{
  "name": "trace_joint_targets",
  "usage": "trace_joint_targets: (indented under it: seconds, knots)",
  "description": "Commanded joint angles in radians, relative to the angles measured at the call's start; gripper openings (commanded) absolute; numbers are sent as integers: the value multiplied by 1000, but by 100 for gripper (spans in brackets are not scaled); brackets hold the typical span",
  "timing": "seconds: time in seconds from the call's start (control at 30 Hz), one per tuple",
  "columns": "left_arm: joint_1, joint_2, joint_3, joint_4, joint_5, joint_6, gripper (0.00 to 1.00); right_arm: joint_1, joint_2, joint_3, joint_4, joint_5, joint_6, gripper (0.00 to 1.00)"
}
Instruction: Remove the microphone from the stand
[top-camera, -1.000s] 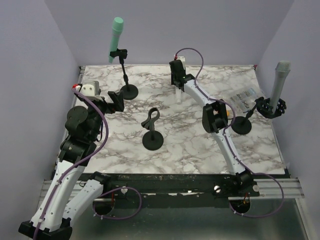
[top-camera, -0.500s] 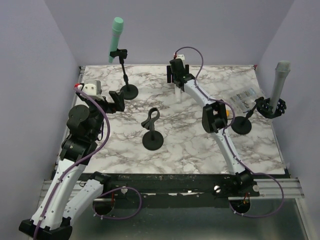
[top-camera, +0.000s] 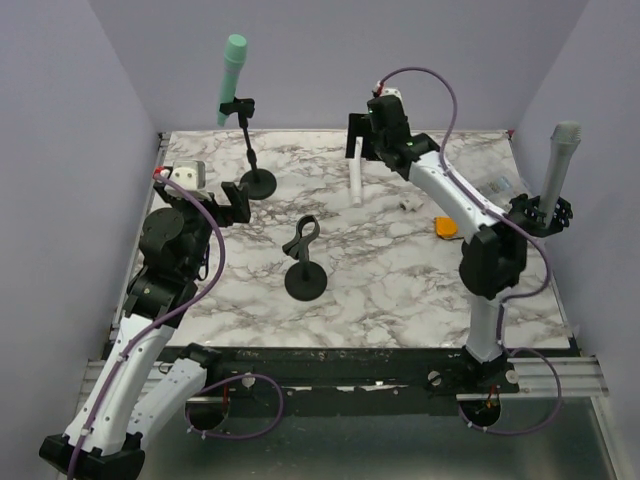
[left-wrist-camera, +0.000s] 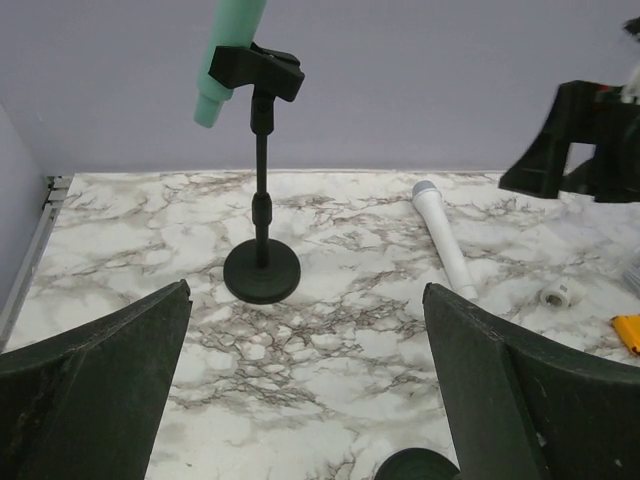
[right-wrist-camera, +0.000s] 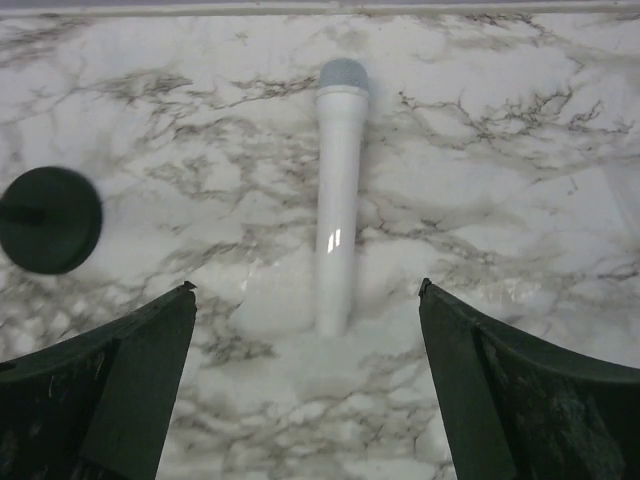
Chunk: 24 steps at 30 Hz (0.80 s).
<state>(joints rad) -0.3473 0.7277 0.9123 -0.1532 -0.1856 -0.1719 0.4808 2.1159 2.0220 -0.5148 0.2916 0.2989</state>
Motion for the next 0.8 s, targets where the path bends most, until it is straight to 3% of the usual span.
trace_joint_targets:
  seconds: [0.0, 0.2, 0.37, 0.57, 0.77]
  knots:
    - [-2, -9, -14, 34, -22, -11, 98, 63, -250, -304, 40, -127, 111, 94]
    - [0, 0, -15, 36, -37, -17, 98, 89, -470, -655, 343, -338, 209, 96]
    - [15, 38, -8, 53, -30, -24, 99, 107, -481, -655, 430, -413, 278, 96]
    - [145, 290, 274, -109, 84, -156, 98, 110, -565, -692, 450, -413, 293, 96]
    - [180, 553, 469, 1, 100, 14, 98, 111, -701, -781, 441, -437, 289, 97]
